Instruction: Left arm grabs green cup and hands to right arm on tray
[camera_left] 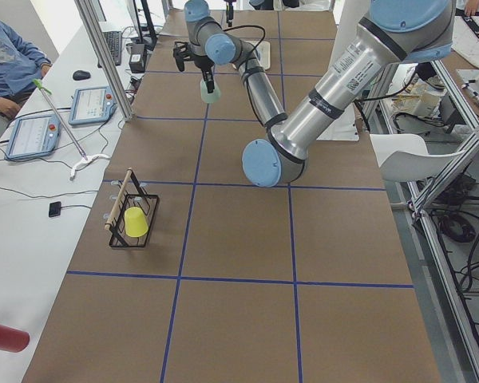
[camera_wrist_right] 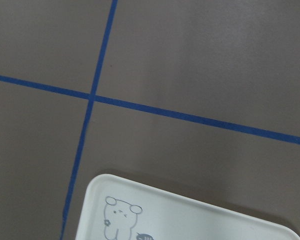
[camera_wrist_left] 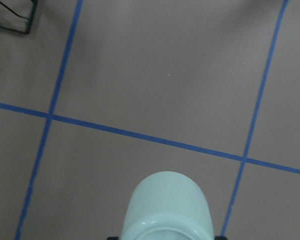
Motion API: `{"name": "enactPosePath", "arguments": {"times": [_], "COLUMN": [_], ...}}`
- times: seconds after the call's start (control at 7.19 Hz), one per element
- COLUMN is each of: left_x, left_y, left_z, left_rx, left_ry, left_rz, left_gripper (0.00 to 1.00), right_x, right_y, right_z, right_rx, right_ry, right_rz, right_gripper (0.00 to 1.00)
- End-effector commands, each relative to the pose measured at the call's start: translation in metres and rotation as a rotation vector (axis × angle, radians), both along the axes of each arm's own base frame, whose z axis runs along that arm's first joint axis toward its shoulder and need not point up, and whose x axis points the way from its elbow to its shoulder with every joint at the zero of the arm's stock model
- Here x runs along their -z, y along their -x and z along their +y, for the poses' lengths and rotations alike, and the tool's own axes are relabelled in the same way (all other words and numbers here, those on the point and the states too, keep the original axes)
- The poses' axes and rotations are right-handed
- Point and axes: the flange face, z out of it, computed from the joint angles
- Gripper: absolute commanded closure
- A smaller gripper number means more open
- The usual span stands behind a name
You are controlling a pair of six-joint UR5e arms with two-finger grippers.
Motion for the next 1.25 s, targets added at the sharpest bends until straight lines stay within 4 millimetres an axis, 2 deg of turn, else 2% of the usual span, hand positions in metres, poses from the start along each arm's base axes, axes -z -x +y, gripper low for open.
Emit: {"name": "enactPosePath", "arguments": {"times": [0.0,0.28,0.56,0.83,1.11], "left_x": [0.034,0.049,0.053,0.063,0.066], "left_y": [-0.037,-0.035,-0.036,-0.032,-0.019], "left_z": [0.033,0.04,0.04,0.047,0.056], "left_rx": [0.042,0.069,0.094,0.13,0.124], "left_ry": [0.068,0.081,0.146,0.152,0.179], "left_rz": [0.216,0.375,0.503,0.598,0.704], "left_gripper": [1.0,1.0,1.0,1.0,1.0], "right_x": [0.069,0.097,0.124,0.149,0.18], "right_y": [0.039,0.061,0.085,0.088,0.09], "right_z": [-0.014,0.005,0.016,0.017,0.028], "right_rx": [-0.061,-0.09,-0.102,-0.086,-0.094], "right_ry": [0.075,0.134,0.208,0.179,0.211], "right_rz": [-0.092,-0.246,-0.338,-0.378,-0.512], "right_gripper": [0.01,0.02,0.04,0.04,0.04]}}
